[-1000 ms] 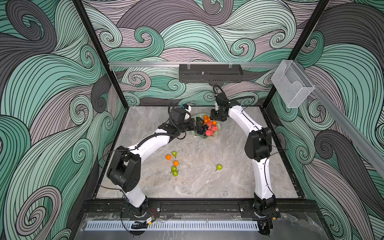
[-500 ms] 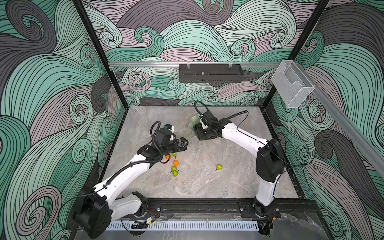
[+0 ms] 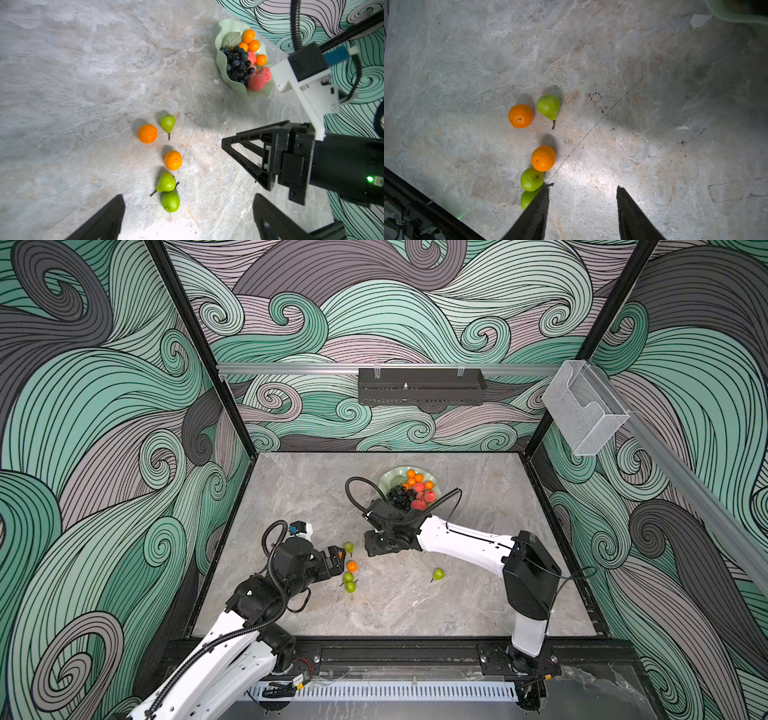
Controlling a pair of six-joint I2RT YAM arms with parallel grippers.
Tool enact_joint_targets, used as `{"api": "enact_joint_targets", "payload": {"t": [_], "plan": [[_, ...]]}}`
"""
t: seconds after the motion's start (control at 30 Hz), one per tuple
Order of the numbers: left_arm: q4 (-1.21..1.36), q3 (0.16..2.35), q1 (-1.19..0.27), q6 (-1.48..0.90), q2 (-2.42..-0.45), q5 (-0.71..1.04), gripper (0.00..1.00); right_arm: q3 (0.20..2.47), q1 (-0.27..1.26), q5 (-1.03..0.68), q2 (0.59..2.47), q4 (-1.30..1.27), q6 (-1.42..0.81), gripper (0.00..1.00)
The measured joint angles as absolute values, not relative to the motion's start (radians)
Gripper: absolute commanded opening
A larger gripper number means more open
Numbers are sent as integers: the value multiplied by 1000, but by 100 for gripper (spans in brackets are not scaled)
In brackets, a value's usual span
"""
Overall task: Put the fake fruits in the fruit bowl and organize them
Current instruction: 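Move right gripper down to a kumquat beside the green pears, then close the right gripper on the kumquat and lift it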
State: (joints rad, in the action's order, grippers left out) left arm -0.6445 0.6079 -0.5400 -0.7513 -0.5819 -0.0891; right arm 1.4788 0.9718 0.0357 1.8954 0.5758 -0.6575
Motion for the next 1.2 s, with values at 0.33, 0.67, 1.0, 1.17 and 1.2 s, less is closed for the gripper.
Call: {"api": "enact_joint_targets", "payload": {"t": [0.33, 0.67, 1.0, 1.17, 1.2], "plan": [[-772, 560, -540, -799, -383, -166, 99, 1585, 1023, 2, 2061, 561, -740, 51], [-772, 560, -540, -793, -409, -169, 99, 1656, 1039, -54, 2136, 587, -740, 50], [-772, 560, -540, -793, -408, -172, 99, 1717, 1039, -88, 2201, 622, -733, 50], [-771, 560, -540, -784, -409, -172, 99, 1737, 1039, -96, 2231, 636, -733, 48], [-771, 560, -540, -782, -409, -172, 99, 1739, 1039, -96, 2236, 639, -734, 47]]}}
